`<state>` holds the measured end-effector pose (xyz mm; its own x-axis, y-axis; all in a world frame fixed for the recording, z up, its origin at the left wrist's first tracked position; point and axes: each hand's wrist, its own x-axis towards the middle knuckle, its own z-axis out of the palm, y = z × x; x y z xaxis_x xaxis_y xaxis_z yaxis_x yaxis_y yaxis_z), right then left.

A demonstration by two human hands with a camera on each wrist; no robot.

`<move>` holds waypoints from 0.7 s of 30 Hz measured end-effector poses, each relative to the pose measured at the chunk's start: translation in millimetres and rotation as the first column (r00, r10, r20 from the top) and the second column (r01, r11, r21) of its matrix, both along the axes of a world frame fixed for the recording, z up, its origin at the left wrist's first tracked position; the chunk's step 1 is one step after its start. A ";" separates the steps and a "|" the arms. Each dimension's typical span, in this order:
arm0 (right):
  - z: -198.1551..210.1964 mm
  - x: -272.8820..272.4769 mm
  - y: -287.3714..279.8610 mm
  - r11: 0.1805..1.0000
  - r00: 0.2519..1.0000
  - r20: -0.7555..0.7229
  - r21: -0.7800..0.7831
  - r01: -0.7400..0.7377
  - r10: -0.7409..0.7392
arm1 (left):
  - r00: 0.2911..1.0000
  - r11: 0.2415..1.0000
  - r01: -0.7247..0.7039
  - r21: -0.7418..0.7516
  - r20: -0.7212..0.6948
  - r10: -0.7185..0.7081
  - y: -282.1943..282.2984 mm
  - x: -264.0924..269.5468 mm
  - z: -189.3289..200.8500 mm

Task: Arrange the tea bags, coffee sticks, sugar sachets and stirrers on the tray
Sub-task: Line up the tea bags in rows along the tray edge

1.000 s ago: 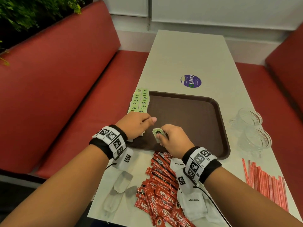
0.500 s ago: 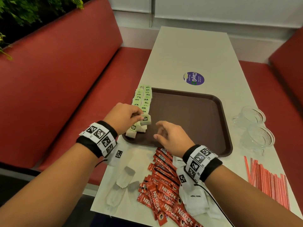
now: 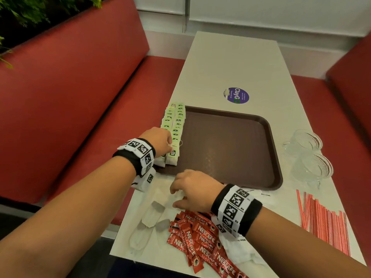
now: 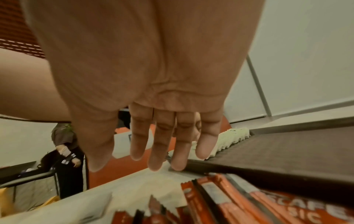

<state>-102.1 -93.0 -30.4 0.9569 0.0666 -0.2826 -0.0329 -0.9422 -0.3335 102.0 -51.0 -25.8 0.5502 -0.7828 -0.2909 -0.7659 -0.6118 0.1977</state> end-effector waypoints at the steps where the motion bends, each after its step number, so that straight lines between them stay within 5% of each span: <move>1: 0.3 0.7 2.9 1.000 1.000 -0.012 -0.011 -0.013 0.013 | 0.999 1.000 0.008 0.011 0.032 -0.009 -2.6 -3.7 0.2; 9: -4.6 -0.1 28.6 0.992 0.994 -0.020 -0.070 -0.107 0.106 | 0.986 0.972 0.111 0.205 0.096 -0.133 -12.3 -28.9 -3.4; 17: -10.4 2.6 47.7 0.985 0.990 -0.056 -0.101 -0.136 0.131 | 0.997 0.997 0.071 -0.003 0.039 -0.070 56.3 -30.3 23.8; 21: -13.1 7.0 58.8 0.980 0.988 -0.059 -0.130 -0.149 0.142 | 0.992 0.993 0.118 0.009 0.043 -0.118 117.2 -42.3 15.4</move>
<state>-95.0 -34.2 -43.5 0.9246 0.1625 -0.3446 0.0944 -0.9740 -0.2061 59.7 66.2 -10.4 0.4662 -0.8411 -0.2740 -0.8405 -0.5178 0.1593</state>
